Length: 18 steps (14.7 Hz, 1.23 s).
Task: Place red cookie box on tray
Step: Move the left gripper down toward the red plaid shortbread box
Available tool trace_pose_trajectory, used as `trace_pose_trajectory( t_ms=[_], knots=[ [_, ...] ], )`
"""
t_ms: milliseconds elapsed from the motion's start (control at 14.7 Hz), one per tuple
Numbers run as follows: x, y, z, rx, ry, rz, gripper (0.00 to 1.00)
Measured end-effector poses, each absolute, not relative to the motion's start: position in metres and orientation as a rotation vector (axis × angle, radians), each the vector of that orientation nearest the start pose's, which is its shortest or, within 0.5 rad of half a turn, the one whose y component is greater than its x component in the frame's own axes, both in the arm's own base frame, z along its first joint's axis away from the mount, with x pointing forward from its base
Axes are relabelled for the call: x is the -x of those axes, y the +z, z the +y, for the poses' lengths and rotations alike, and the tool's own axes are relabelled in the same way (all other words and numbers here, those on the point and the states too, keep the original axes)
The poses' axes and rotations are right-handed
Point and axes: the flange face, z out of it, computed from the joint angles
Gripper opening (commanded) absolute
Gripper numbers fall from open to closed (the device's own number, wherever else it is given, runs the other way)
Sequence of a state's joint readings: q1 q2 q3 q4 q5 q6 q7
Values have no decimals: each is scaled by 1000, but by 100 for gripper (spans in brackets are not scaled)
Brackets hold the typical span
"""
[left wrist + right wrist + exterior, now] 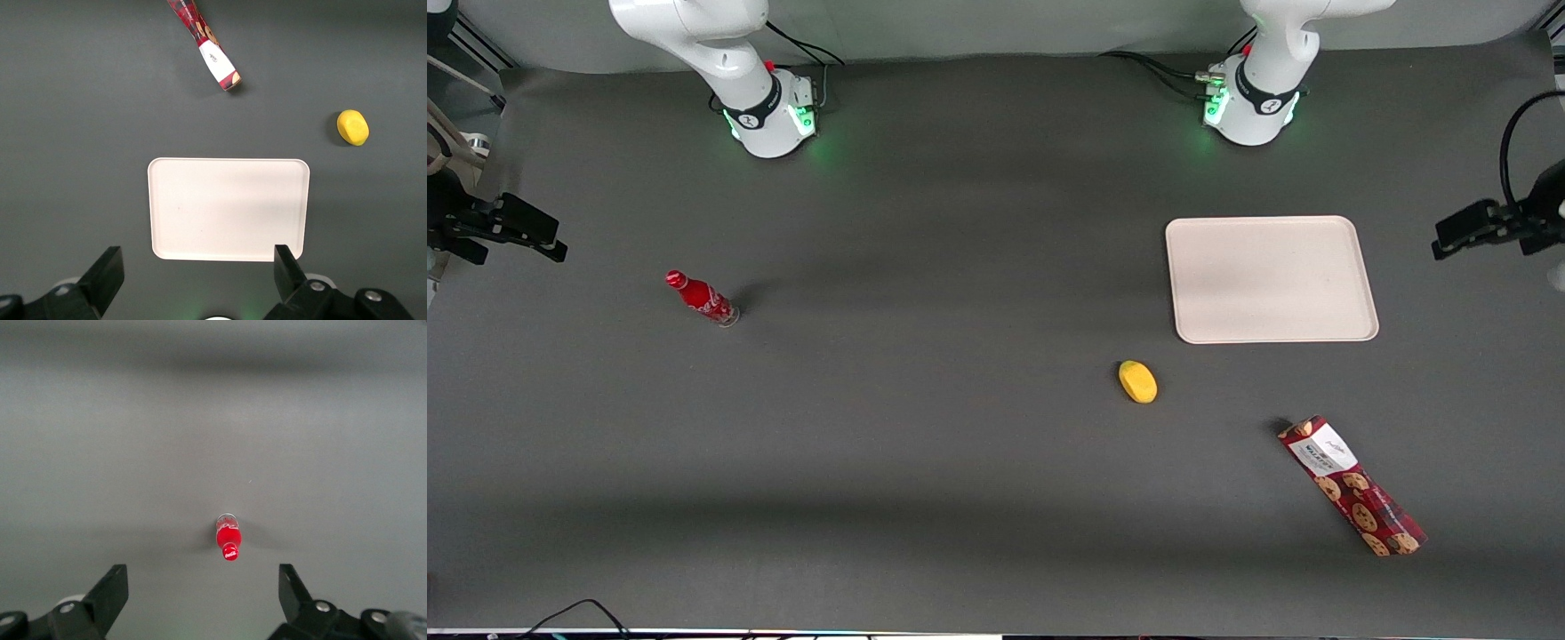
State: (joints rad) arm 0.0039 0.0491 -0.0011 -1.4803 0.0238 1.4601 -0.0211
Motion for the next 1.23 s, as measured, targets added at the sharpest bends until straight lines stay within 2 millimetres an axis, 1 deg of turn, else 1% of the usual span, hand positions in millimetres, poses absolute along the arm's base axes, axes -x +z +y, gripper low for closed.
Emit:
trace_pose_trajectory(
  t_ms=[136, 341, 477, 545, 614, 750, 886, 955, 1091, 1227],
  knots=[
    [-555, 628, 2, 3117, 114, -32, 100],
    [-561, 614, 3, 3119, 134, -34, 100],
    [-575, 601, 10, 3143, 82, -58, 100],
    [-586, 590, 15, 3152, 52, -74, 100],
    [-598, 575, 18, 3156, 25, -84, 100],
    [-626, 537, 19, 3157, -26, -88, 100],
    [-653, 488, 22, 3158, -45, -100, 100],
    [-664, 462, 27, 3158, -50, -118, 100],
    [-684, 409, 43, 3179, -79, -236, 100],
    [-697, 356, 55, 3183, -82, -422, 100]
  ],
)
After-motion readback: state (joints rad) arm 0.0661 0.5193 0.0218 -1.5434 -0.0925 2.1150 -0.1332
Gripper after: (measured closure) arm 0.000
